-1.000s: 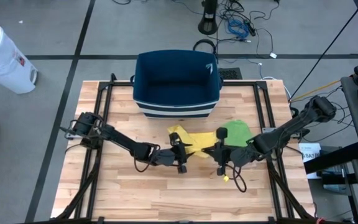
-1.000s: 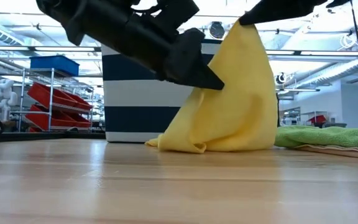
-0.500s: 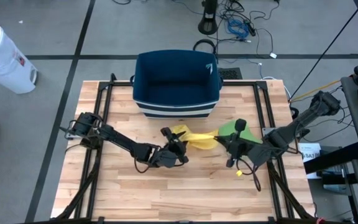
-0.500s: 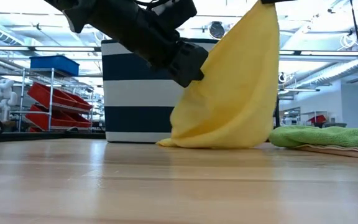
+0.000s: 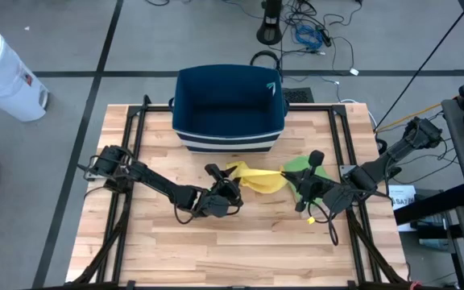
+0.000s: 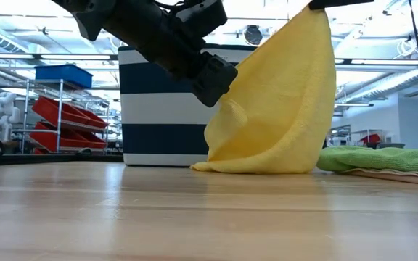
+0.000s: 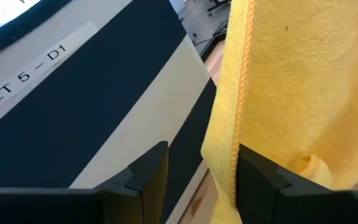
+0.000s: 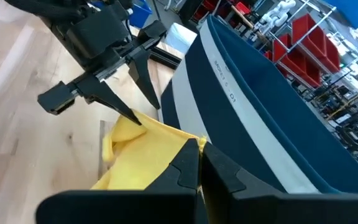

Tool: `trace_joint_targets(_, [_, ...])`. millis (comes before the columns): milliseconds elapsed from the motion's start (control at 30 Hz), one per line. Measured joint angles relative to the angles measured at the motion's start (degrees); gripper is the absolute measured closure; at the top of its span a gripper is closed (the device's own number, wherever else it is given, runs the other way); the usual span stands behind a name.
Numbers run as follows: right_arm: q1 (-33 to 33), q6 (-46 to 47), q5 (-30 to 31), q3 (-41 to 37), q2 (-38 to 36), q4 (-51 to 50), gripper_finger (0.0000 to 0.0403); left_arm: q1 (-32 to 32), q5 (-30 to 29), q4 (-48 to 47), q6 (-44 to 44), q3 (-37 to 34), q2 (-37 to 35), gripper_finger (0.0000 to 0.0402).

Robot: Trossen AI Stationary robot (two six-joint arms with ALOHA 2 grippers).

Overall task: Fold towel
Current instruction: Fold the yellow towel

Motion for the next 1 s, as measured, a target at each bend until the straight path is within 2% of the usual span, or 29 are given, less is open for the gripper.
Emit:
trace_joint_targets(100, [0.0, -0.8, 2.0, 0.0, 0.0, -0.7, 0.0403, 0.3, 0.8, 0.0, -2.4, 0.0, 0.0, 0.0239])
trace_joint_targets(233, [0.0, -4.2, 1.9, 0.0, 0.0, 0.2, 0.0403, 2.1, 10.5, -0.1, -8.7, 0.0, 0.0, 0.0239])
trace_joint_targets(367, [0.5, -6.4, -0.8, 0.0, 0.0, 1.2, 0.0403, 3.5, 11.9, -2.1, -12.3, 0.0, 0.0, 0.0239])
trace_joint_targets(533, [1.7, -9.0, -0.9, 0.0, -0.1, 1.2, 0.0403, 4.7, 21.4, -2.6, -17.7, 0.0, 0.0, 0.0239])
trace_joint_targets(800, [3.6, -15.4, 5.0, 0.0, -2.6, 2.9, 0.0403, 5.3, 18.3, -4.3, -19.6, 0.0, 0.0, 0.0239])
trace_joint_targets(1000, [3.9, -17.7, 5.1, 0.0, -5.5, 3.8, 0.0403, 6.0, 16.8, -5.8, -19.5, 0.0, -1.2, 0.0241])
